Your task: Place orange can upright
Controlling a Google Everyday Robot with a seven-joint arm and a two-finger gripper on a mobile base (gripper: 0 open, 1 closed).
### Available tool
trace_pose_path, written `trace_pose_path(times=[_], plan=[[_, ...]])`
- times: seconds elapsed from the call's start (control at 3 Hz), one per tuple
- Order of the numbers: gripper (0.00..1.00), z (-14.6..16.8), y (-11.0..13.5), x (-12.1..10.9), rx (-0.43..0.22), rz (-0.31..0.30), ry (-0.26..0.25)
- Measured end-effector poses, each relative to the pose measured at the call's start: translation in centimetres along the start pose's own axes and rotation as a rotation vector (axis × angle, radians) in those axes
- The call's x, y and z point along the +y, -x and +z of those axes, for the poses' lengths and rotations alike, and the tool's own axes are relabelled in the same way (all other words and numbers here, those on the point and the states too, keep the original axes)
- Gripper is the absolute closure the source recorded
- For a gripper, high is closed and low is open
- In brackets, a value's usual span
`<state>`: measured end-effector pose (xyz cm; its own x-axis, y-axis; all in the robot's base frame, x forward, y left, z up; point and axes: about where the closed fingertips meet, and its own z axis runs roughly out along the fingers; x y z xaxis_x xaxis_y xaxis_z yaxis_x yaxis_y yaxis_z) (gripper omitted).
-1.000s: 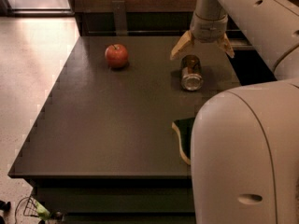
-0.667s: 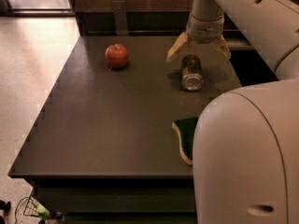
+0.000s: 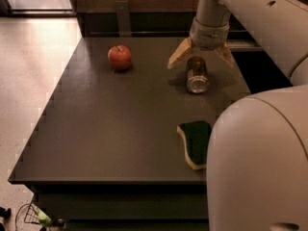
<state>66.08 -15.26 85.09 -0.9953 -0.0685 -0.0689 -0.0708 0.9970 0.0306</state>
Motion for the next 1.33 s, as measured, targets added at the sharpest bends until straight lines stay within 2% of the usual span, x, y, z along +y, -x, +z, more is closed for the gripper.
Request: trace_pose_path(times=[0.33,0.67,1.0,1.33], plan=[[0.00,1.1,-0.8,0.2,0.035,0.002,0.016],[0.16,2.1,-1.4,0.3,0.053,0.000,0.020],[0.47,2.6,-0.8,0.6,0.038,-0.002,0.024],[0.70,2.8,-0.6,0.7,0.032,-0.002,0.026]])
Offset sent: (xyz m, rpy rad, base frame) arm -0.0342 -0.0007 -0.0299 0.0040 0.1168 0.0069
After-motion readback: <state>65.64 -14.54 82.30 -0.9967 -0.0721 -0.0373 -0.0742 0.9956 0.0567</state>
